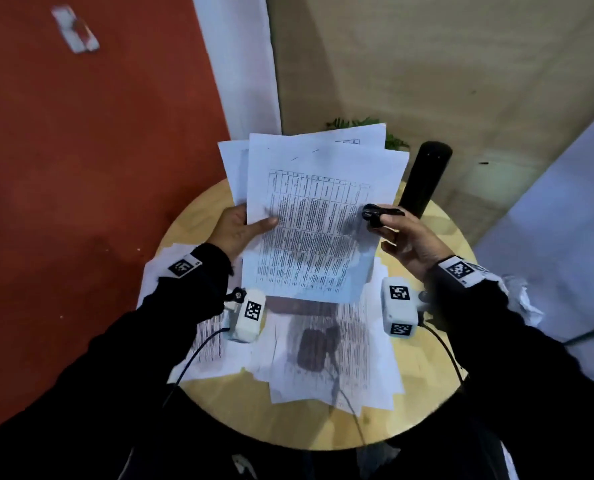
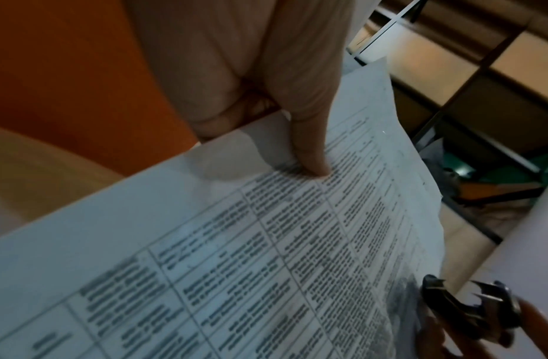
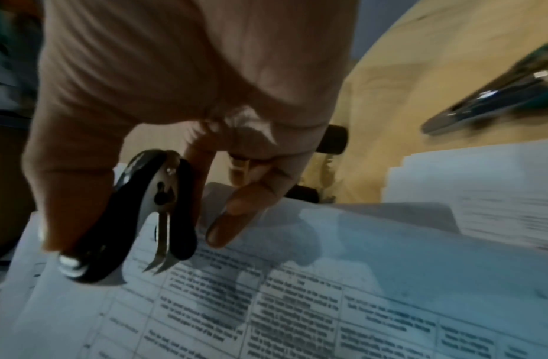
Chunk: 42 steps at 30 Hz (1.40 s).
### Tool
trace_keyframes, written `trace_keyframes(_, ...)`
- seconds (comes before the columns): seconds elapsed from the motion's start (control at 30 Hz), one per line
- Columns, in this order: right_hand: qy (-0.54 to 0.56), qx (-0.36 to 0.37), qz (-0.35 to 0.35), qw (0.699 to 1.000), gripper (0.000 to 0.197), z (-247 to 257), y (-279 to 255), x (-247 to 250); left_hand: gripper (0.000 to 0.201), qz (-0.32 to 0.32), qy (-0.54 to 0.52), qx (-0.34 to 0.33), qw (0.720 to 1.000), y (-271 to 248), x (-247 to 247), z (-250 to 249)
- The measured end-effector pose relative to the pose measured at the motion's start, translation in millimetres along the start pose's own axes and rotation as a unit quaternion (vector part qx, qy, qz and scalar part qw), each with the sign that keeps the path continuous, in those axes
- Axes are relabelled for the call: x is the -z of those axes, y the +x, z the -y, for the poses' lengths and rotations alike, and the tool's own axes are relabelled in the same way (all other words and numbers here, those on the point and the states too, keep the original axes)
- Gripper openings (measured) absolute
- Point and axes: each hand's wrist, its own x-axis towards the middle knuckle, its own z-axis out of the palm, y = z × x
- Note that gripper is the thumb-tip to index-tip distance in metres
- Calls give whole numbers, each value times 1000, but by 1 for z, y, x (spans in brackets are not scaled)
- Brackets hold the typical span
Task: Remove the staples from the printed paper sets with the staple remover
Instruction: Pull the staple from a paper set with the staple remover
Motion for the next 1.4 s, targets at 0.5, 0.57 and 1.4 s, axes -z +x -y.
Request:
trace_keyframes(0.5,31,145,37,988,41,88,-37,-17,78,-224,44,-295,928,10,25,-133)
trace_keyframes(0.57,37,149,48,987,32,92,-43,-16,88,-156,71,-270,947,11,25,-153)
trace_keyframes(1.4,300,167,-44,938,18,125,-84,-60,18,9,248,-244,937,-22,22,-220)
